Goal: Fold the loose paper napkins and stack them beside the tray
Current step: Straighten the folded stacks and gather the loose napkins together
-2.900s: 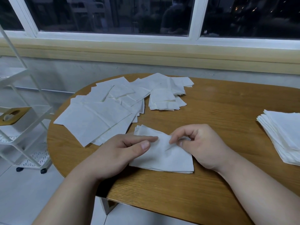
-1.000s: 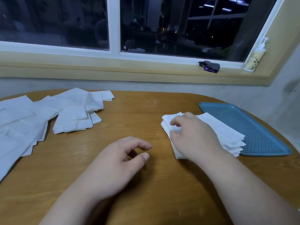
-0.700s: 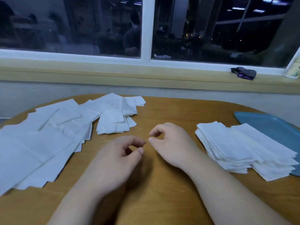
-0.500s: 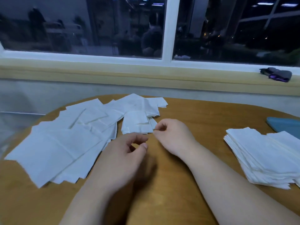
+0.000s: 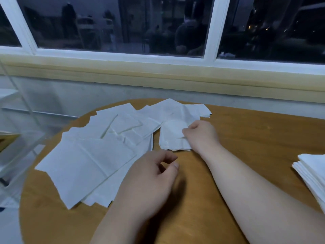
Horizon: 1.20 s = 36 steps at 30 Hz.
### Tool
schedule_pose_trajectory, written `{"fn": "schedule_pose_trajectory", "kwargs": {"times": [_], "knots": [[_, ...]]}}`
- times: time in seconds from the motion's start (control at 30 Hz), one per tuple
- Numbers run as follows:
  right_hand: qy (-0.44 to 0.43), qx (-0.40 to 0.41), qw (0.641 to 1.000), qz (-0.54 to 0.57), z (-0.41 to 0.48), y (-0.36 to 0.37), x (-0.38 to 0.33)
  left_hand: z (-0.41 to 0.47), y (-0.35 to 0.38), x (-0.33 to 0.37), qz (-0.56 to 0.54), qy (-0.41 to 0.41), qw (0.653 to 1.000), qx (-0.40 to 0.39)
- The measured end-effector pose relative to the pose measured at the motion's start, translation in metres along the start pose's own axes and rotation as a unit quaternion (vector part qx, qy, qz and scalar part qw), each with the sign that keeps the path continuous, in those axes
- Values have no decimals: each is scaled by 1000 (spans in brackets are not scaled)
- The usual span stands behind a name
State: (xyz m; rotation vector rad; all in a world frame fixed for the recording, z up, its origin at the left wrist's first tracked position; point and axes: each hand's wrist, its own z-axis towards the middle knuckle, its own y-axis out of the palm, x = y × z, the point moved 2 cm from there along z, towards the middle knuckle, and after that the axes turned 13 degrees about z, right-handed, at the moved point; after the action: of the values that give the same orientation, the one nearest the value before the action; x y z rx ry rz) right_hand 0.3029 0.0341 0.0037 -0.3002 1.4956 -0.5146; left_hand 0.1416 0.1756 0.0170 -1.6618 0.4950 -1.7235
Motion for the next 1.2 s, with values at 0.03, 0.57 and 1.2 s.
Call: {"fn": "schedule_pose_trajectory", "kwargs": {"times": [0.03,0.57,1.2], "knots": [[-5,6,1000,27,-5,-3,1,1,1,-1,0,4,1000,2],[-12,-245,831,500,-106,-64,39,-7,19,-1,-139,15,989,-40],[42,-334,774,536,-134,-85,62,-70,13,13,-218,57,960,-166]]}}
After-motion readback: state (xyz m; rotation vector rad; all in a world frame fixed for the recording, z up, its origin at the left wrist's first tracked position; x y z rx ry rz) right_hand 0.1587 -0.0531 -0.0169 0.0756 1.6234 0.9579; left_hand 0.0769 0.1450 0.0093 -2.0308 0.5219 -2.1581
